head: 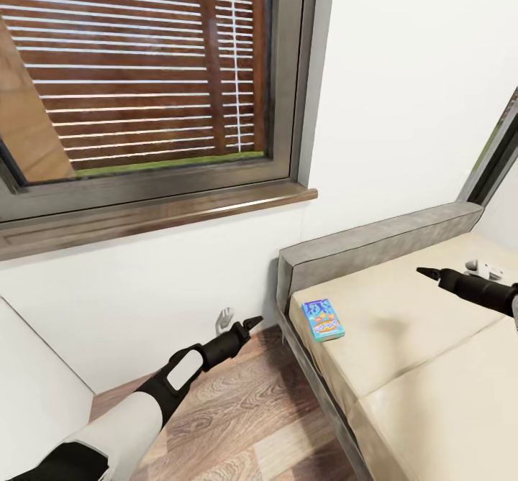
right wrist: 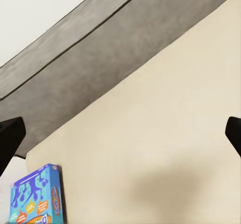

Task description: Put all the toys in the child's room - the three board games (two on the bed and one on the table), the two jigsaw puzzles on the table, and the tennis ball on the table - inside the toy box on the table in the child's room.

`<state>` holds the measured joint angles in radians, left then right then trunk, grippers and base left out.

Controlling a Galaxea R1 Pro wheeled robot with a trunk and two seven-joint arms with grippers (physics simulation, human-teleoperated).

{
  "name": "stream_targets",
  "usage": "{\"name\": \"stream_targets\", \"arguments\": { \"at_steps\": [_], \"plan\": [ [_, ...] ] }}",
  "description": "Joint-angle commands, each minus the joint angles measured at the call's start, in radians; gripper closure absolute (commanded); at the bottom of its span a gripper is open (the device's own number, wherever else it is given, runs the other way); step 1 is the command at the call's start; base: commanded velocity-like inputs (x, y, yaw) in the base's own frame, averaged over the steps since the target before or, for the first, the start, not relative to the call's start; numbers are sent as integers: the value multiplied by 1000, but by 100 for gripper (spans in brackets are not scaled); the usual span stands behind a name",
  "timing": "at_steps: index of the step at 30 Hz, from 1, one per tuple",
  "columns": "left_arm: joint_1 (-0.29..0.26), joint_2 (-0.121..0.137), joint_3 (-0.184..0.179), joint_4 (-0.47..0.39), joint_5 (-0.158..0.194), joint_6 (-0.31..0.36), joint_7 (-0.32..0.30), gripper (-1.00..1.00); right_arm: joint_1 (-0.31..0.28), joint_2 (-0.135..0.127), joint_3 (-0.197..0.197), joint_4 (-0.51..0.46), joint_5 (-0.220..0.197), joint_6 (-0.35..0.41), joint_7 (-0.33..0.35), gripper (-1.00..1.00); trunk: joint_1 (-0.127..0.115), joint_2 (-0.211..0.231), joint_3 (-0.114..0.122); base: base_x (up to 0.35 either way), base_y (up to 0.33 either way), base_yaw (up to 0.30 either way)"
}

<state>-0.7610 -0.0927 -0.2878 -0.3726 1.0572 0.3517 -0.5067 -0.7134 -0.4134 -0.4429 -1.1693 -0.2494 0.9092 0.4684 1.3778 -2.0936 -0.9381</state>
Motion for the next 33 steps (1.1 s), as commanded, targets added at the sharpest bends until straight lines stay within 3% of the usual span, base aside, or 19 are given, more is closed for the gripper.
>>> {"name": "stream_targets", "arguments": {
  "at_steps": [1, 12, 33],
  "plan": [
    [-4, 1, -3, 0, 9, 5, -7, -100, 5, 4, -2, -14, 4, 6, 6, -100, 0, 0, -1, 0, 0, -11],
    [-26, 5, 0, 1, 7, 7, -43, -100, 23, 13, -2, -53, 2, 21, 5, -100, 0, 0, -1, 0, 0, -115],
    [-35, 28, 2, 1, 5, 14, -78, -100, 29, 17, -2, -68, 1, 32, 6, -100, 0, 0, -1, 0, 0, -256]
  ]
}}
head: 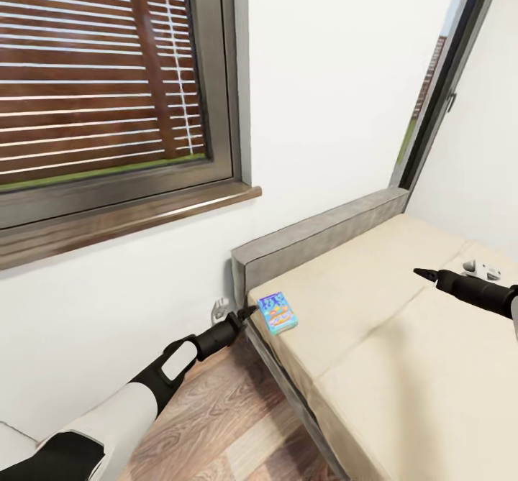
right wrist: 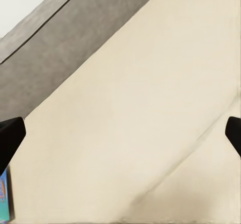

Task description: Put all the toys in the child's room - the three board games (two on the bed and one on the table), the two jigsaw puzzles on the table, and the tennis ball on the table - inside the toy box on the table in the child's room.

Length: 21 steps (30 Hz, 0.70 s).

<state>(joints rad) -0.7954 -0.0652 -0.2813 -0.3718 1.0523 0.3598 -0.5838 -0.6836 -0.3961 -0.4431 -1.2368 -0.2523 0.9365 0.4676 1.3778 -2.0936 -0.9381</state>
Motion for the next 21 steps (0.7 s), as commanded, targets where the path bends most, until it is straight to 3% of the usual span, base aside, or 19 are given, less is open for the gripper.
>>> {"name": "stream_targets", "arguments": {
  "at_steps": [1, 8, 21],
  "plan": [
    [-1, 1, -4, 1, 10, 6, -1, -100, -1, 0, -2, -1, 4, 5, 6, -100, 0, 0, -1, 0, 0, -192],
    [2, 2, -5, -1, 11, 5, -6, -100, 0, 1, -1, -3, 3, 5, 6, -100, 0, 0, -1, 0, 0, -112],
    [6, 3, -6, -2, 9, 5, -16, -100, 32, 16, 0, -62, 1, 7, 8, -100, 0, 0, -1, 0, 0, -27]
  ]
}}
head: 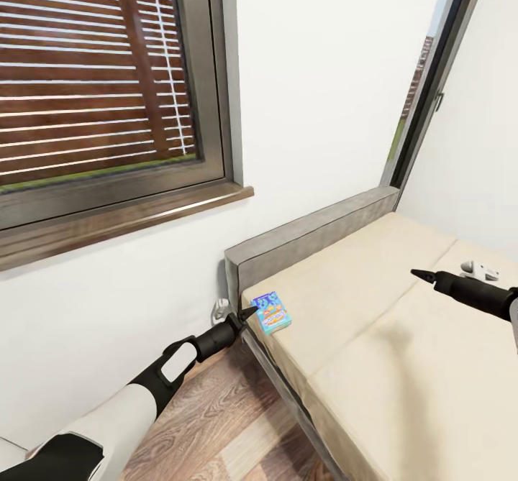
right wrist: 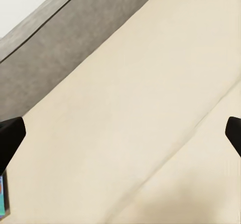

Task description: Put all the toys in the child's room - the three board games (two on the bed and one on the table), the two jigsaw puzzles on the table, and the tennis ball on the table - inside the toy box on the table in the child's room.

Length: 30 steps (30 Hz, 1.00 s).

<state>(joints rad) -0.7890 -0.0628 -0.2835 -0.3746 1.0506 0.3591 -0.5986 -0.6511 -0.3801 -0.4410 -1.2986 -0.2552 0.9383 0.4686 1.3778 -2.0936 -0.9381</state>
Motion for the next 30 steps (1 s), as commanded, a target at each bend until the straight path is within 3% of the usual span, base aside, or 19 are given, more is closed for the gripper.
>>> {"name": "stream_targets", "arguments": {
  "at_steps": [1, 13, 30],
  "plan": [
    [-1, 1, -4, 1, 10, 6, -1, -100, 4, 3, -1, -10, 4, 5, 7, -100, 0, 0, -1, 0, 0, -8],
    [-1, 7, -3, -3, 12, 10, -2, -100, 19, 24, -1, -43, 5, 29, 6, -100, 0, 0, -1, 0, 0, -4],
    [-2, 24, 5, -7, 20, 46, 1, -100, 23, 30, -1, -52, 5, 48, 6, -100, 0, 0, -1, 0, 0, 0]
  ]
}}
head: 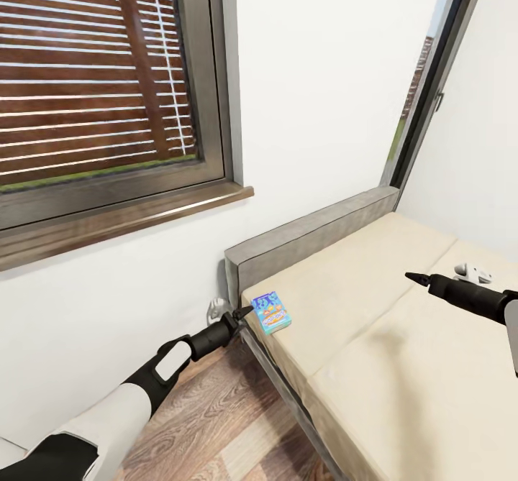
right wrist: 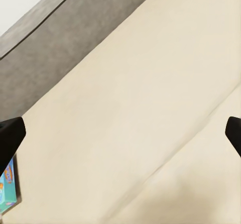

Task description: Put all the toys in the child's room - the three board games (two on the bed and one on the table), the two jigsaw puzzles on the table, and the tennis ball on the table - inside the toy box on the table in the child's room.

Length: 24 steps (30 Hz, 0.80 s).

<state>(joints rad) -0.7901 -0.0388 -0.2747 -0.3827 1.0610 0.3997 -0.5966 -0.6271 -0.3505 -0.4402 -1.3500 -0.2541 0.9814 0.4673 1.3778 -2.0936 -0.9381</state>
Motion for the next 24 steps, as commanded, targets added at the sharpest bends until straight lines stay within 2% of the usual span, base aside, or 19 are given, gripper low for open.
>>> {"name": "stream_targets", "arguments": {
  "at_steps": [1, 7, 14, 24],
  "plan": [
    [0, 2, 2, 0, 14, 11, -1, -100, -1, 0, -2, -1, 5, 5, 7, -100, 0, 0, -1, 0, 0, 0],
    [2, 12, 32, -2, 28, 43, 1, -100, 0, 1, -2, -1, 5, 6, 7, -100, 0, 0, -1, 0, 0, 0],
    [2, 27, 47, -5, 33, 81, -3, -100, -1, 1, -2, -1, 6, 7, 7, -100, 0, 0, -1, 0, 0, 0],
    [2, 37, 53, -8, 31, 104, -6, -100, 0, 2, -2, -1, 9, 7, 6, -100, 38, -70, -32, 0, 0, 0]
  ]
}}
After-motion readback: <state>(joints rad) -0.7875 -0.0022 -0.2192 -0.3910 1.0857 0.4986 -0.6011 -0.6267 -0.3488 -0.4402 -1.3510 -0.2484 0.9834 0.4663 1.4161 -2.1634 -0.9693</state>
